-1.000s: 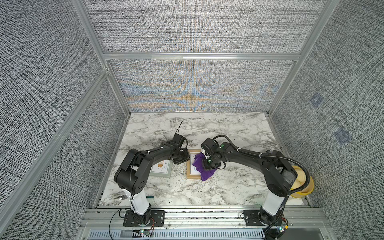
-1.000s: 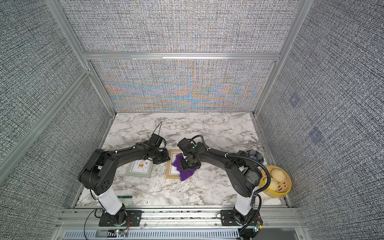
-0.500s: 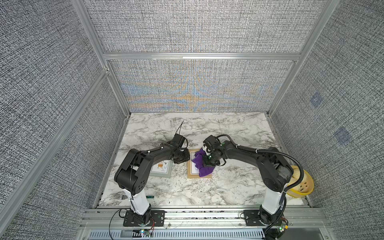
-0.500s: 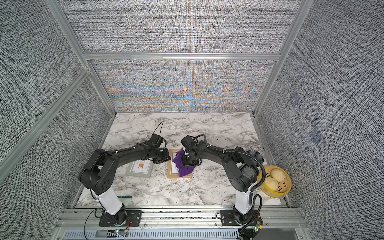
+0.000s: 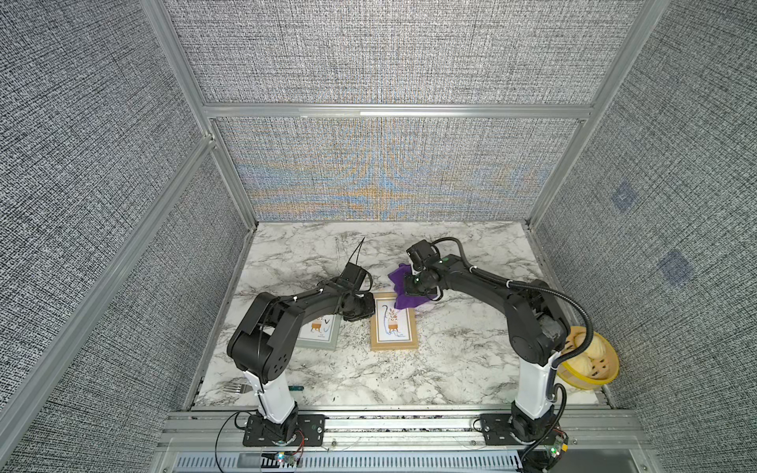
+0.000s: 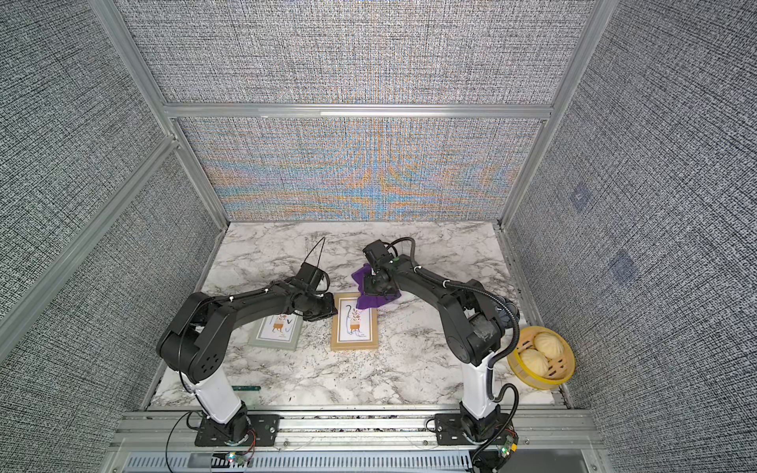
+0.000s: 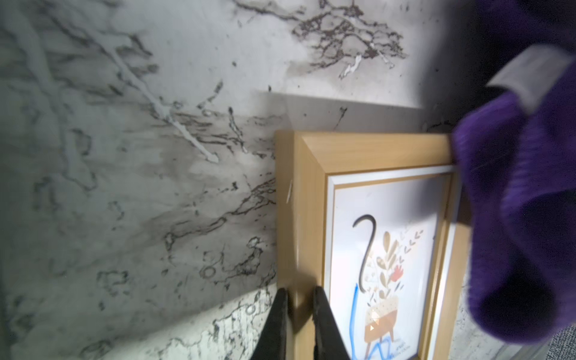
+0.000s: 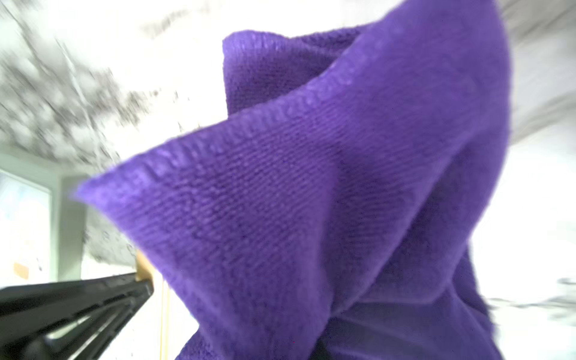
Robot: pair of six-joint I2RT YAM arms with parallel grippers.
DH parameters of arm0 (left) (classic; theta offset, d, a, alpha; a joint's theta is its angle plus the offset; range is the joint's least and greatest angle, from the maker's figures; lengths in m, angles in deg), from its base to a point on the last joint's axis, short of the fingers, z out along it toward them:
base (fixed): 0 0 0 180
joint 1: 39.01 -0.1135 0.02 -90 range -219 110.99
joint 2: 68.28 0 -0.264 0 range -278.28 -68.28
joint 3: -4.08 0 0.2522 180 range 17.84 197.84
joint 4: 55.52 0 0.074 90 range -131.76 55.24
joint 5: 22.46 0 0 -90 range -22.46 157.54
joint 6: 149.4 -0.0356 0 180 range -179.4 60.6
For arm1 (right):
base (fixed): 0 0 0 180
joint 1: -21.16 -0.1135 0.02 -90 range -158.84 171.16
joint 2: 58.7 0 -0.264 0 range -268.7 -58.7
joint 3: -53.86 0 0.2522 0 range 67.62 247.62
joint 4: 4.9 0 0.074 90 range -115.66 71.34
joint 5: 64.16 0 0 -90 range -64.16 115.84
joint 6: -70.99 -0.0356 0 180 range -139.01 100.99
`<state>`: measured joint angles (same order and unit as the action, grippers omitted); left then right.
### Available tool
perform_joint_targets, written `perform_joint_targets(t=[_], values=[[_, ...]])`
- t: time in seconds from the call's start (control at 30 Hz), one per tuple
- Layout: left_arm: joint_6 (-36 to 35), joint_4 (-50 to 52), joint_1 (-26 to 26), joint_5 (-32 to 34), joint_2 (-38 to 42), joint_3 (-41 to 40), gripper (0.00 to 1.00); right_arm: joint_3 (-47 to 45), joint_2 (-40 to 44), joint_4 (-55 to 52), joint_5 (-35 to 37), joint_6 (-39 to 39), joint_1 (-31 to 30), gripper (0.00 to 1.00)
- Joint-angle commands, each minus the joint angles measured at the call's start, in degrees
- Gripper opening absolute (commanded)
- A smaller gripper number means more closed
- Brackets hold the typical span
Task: Wipe the picture frame with a cloth
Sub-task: Wipe the dirt from the picture frame.
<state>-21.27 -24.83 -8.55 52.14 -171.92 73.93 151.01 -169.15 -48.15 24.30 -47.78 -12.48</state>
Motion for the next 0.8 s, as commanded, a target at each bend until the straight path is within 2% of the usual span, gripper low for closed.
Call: perform_joint_targets(t=[0.0, 0.17, 0.37, 0.5, 0.77], values=[[0.6, 22.9, 0.3, 14.9, -8.7, -1.8, 0.0, 0.1, 2.6, -0.7, 1.9, 2.0, 0.3, 0.0], [1.9, 22.4, 0.3, 13.6, -8.5, -1.2, 0.0, -2.6, 2.3, -2.3, -0.8, 3.4, -0.4, 0.0], [2.8, 22.1, 0.2, 13.3, -8.6, -1.1, 0.0, -3.1, -1.4, -4.6, 1.2, 3.2, -0.6, 0.0], [4.3, 21.6, 0.3, 13.2, -8.6, -1.3, 0.0, -4.0, -2.8, -6.1, 0.0, 3.4, -1.6, 0.0], [10.0, 19.7, 0.3, 12.7, -9.5, -3.5, 0.0, -12.6, 2.5, -9.2, -1.7, 3.9, -5.6, 0.0]])
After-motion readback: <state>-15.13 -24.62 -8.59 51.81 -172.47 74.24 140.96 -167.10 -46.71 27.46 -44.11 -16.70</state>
